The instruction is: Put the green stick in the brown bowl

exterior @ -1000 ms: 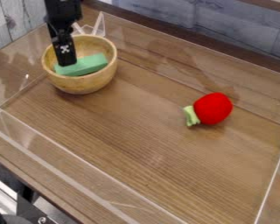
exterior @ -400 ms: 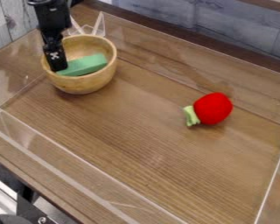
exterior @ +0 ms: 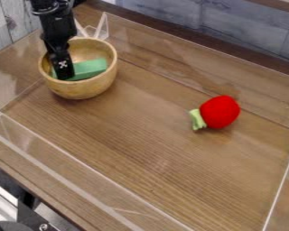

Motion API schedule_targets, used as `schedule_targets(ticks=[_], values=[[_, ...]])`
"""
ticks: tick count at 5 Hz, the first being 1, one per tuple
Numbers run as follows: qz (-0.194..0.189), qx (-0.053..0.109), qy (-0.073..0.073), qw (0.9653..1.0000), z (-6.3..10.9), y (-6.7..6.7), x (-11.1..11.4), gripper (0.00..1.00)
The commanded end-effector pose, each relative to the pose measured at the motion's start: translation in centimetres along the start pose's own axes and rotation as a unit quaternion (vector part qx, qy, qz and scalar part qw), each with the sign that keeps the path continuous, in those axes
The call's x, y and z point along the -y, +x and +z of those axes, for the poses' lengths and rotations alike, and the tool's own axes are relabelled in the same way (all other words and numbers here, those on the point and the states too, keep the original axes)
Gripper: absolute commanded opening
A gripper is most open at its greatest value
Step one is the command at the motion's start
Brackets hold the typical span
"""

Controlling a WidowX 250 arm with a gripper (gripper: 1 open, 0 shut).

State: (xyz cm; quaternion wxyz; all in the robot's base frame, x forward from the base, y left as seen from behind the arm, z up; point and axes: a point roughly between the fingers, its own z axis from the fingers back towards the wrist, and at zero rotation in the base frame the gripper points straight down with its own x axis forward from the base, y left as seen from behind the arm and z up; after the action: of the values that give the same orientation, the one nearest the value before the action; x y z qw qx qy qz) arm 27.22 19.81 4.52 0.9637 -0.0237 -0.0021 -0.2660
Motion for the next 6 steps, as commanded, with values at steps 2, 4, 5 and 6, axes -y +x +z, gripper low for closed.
schedule_targets(ticks=[2,4,5,6], values=[[0.026,0.017,0.018,0.9994,2.5,0.8,-0.4,1.00],[0.080,0.026,0.013,0.9963,1.3,2.0,-0.1,1.00],[0.097,0.035,0.008,0.9947,1.6,1.9,-0.2,1.00],[0.113,0.044,0.001,0.9927,2.0,1.9,-0.2,1.00]])
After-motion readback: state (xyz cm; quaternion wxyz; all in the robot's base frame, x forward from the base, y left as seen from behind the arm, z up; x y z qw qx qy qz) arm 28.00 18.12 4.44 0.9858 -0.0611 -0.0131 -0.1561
